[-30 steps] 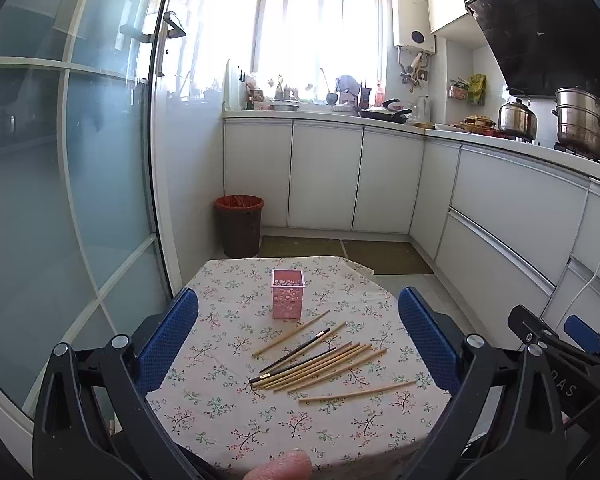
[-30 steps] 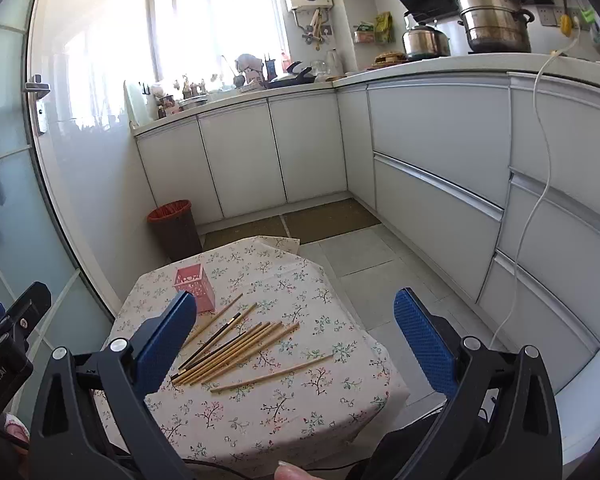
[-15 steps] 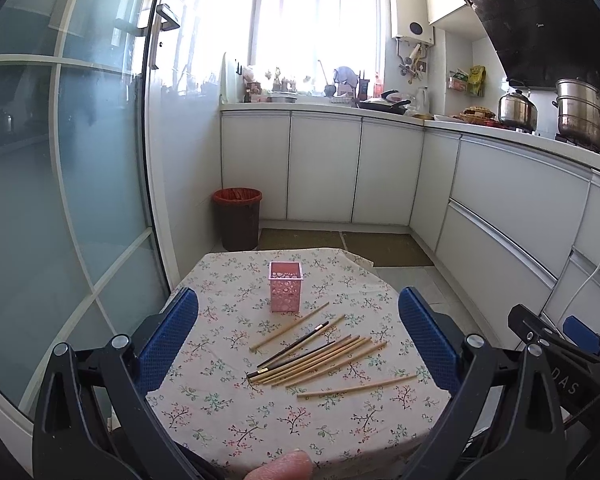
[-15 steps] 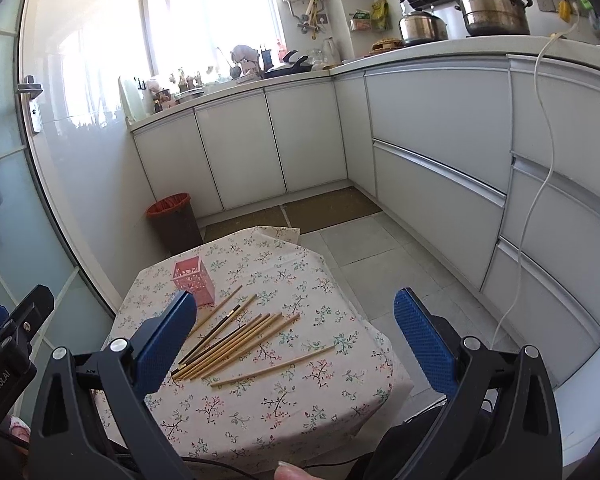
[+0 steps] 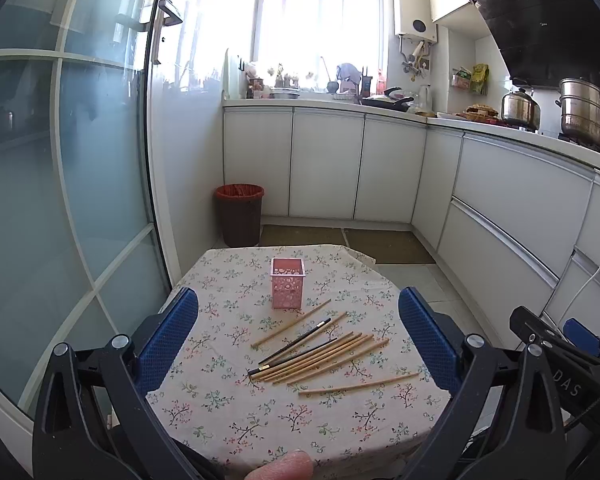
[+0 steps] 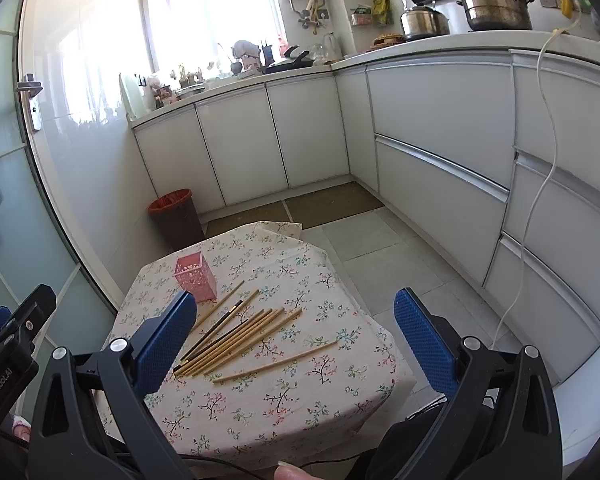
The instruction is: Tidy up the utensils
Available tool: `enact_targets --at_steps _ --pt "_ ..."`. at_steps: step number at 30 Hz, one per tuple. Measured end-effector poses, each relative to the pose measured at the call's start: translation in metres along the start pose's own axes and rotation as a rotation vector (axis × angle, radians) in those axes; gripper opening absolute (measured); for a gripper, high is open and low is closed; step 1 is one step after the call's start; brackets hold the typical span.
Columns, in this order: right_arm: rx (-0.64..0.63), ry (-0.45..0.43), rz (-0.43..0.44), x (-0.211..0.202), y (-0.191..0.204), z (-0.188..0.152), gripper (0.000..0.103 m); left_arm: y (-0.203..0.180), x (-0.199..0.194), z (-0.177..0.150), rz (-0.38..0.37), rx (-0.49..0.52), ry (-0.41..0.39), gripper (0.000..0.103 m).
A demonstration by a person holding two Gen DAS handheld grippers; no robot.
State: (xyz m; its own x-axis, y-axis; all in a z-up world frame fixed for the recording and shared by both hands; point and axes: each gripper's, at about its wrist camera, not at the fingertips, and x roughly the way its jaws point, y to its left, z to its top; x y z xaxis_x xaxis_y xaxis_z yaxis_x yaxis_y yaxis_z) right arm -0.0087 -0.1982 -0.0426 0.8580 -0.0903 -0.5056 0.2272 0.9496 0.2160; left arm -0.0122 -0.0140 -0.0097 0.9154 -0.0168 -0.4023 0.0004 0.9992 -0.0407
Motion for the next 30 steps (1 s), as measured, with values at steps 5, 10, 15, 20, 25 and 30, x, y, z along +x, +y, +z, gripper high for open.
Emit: enact_targets --at_steps 5,10,15,20,25,30 --pt "-0.002 0.001 -0.001 0.0004 0.0004 -0.0002 0.096 -0.0006 0.0002 -0.0014 0.002 0.000 0.001 0.096" --pt "0.001 0.010 0.004 0.0024 -0.0016 -0.0007 0.096 -0.0009 0.0021 -0.0026 0.004 0.001 0.005 0.096" --pt "0.002 0.013 0.003 0.0038 -0.0013 -0.0016 0.096 -0.0003 0.0025 -0.0044 0.006 -0.001 0.005 0.096" --pt "0.001 0.013 0.003 0.0039 -0.0012 -0.0019 0.096 -0.0003 0.0028 -0.0040 0.005 0.001 0.006 0.096" --pt "0.002 0.013 0.002 0.0041 -0.0009 -0.0022 0.096 -0.0002 0.0029 -0.0039 0.006 0.000 0.006 0.096" --pt "0.000 0.013 0.003 0.0042 -0.0011 -0.0023 0.096 0.0004 0.0042 -0.0052 0.007 0.001 0.009 0.096"
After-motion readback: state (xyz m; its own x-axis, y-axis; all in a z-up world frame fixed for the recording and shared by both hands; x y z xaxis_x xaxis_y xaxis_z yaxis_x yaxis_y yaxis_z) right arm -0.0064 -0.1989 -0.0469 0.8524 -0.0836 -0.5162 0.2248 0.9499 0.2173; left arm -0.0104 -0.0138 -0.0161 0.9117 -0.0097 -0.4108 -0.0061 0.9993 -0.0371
